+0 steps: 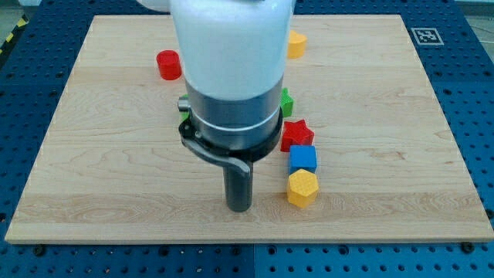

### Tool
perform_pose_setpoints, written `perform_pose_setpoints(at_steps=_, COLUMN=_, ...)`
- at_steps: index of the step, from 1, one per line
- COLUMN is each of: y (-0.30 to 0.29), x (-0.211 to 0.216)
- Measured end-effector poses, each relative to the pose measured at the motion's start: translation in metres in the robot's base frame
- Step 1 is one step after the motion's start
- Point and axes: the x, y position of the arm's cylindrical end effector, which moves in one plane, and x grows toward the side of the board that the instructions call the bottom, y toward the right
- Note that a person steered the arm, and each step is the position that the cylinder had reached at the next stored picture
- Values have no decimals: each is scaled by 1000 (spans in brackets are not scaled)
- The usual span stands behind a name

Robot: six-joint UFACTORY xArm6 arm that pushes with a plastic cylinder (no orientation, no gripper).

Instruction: Place the green star on top of the red star

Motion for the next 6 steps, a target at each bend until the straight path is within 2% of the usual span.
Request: perform_pose_setpoints(at_steps=6, y=-10, x=-93)
